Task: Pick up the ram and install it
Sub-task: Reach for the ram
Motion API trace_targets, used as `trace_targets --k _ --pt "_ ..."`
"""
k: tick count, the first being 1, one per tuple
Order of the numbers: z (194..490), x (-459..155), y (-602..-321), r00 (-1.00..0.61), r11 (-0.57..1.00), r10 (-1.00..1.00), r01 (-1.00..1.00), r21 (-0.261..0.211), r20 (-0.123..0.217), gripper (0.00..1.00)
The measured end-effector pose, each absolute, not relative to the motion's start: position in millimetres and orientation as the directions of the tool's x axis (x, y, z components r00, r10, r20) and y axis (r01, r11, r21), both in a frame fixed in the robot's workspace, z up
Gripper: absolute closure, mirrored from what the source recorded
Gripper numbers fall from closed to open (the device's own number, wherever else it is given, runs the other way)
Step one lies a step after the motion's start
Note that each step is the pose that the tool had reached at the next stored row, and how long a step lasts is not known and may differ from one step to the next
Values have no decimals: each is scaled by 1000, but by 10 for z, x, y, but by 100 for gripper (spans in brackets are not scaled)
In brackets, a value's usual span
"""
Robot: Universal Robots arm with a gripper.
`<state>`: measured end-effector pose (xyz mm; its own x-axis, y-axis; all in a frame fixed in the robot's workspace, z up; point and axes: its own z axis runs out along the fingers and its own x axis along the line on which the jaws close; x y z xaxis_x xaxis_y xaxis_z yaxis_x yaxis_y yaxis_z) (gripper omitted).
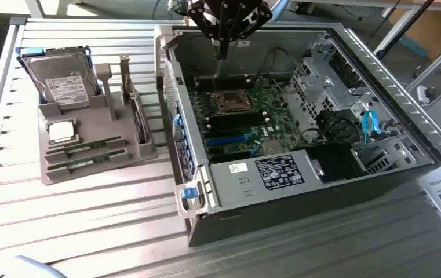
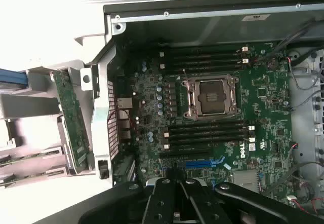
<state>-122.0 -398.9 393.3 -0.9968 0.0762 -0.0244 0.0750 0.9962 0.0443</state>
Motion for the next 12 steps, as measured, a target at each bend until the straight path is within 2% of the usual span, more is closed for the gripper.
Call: trace_targets --k 12 --pt "3932 -1228 -3989 -997 996 76 75 45 -25 89"
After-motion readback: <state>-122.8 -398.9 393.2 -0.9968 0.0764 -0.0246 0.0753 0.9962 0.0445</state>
